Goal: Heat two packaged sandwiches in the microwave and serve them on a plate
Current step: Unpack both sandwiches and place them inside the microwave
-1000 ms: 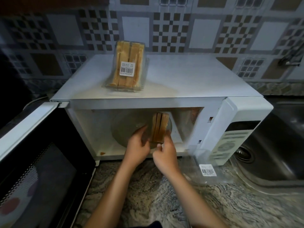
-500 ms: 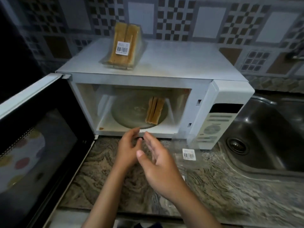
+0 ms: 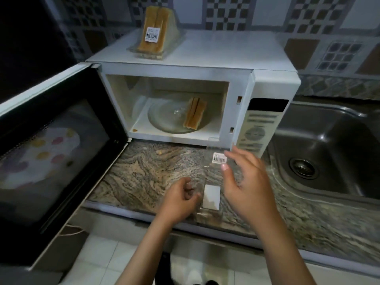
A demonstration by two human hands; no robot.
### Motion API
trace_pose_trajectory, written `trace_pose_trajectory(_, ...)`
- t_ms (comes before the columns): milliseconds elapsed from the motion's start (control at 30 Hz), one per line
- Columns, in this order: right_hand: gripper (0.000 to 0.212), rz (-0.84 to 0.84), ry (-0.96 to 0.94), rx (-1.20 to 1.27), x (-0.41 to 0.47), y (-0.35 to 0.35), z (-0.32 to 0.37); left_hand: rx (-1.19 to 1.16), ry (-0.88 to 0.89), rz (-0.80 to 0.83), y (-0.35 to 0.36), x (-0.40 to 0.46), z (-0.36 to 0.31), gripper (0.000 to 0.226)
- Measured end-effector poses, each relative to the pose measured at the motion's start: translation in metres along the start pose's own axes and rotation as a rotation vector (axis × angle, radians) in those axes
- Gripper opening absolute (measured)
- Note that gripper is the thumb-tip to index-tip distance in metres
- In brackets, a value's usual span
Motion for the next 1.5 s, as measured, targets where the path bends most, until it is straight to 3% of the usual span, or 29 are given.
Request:
trace_pose_trajectory(100, 0.025, 0.126, 0.062, 0.028, -0.016, 0.013, -0.018, 0.172, -0.017, -0.066, 0.008, -0.016, 0.010, 0.020)
trace_pose_trajectory(200, 0.020, 0.283, 0.125, 0.035, -0.036, 0.026, -0.032, 0.136, 0.001, -0.121, 0.013, -0.034, 0.012, 0.002)
trace_pose_trajectory(267, 0.023, 0.342, 0.156, 0.046, -0.046, 0.035, -0.038, 0.120, 0.015, -0.137, 0.013, -0.038, 0.015, 0.012)
trace_pose_trajectory(433, 0.012, 0.388, 0.206, 0.018, -0.062, 0.051, -0.056, 0.007, 0.007, -0.153, 0.013, -0.044, 0.023, 0.007)
trace_pose_trajectory(633, 0.014, 0.345, 0.312, 0.065, -0.068, 0.061, -0.074, -0.394, -0.193, -0.118, 0.022, -0.057, 0.022, 0.027)
trace_pose_trajectory(733, 0.018, 0.319, 0.379, 0.095, -0.066, 0.061, -0.078, -0.383, -0.180, -0.077, 0.022, -0.057, 0.020, 0.017)
trace_pose_trajectory(967, 0.019, 0.472, 0.586, 0.385, -0.065, 0.085, -0.088, -0.367, -0.261, -0.026, 0.022, -0.047, 0.018, 0.012)
trace_pose_trajectory(1167, 0.016, 0.477, 0.615, 0.463, -0.062, 0.091, -0.089, -0.334, -0.278, 0.024, 0.020, -0.037, 0.017, 0.006)
trace_pose_trajectory(1500, 0.016, 0.504, 0.596, 0.456, -0.057, 0.094, -0.091, -0.265, -0.311, -0.008, 0.019, -0.028, 0.021, 0.016)
Point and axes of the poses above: each hand's wrist, its own x-axis towards the middle knuckle, its own y-axis out of the palm, z = x × y, the point moved 5 cm from there along x, towards the middle knuckle, and after that the axes turned 10 degrees about -x, right-handed, at the moved point
